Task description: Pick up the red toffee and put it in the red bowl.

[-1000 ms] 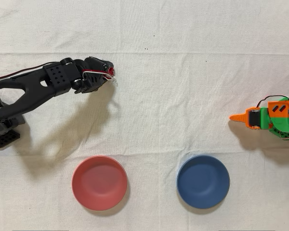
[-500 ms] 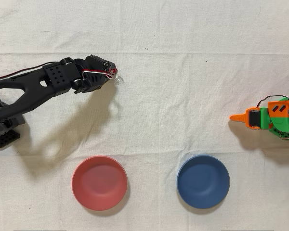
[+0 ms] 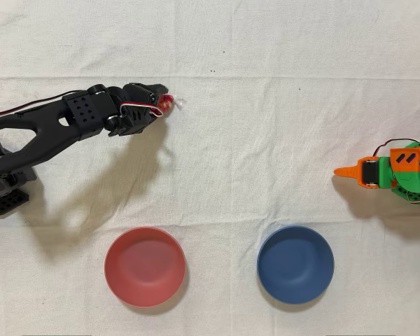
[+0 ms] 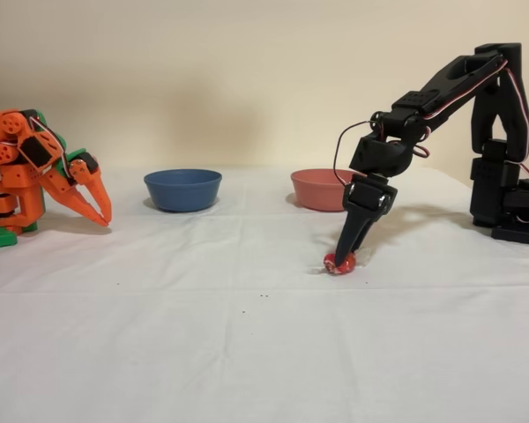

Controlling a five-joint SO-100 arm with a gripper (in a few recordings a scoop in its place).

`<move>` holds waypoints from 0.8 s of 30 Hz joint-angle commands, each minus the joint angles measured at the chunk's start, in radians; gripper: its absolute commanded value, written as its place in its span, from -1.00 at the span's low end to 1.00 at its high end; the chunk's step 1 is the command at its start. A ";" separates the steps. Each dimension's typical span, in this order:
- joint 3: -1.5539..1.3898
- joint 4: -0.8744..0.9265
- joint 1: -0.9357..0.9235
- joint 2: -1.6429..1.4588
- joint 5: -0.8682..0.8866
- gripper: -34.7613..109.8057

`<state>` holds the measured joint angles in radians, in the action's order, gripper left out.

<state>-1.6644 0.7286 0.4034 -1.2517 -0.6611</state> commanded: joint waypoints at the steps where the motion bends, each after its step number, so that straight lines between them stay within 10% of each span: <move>1: -0.012 0.021 0.012 -0.069 -0.002 -0.14; 24: 0.043 -0.009 0.034 0.021 -0.025 -0.34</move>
<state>-1.6444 0.7225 0.4234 -1.2164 -0.6750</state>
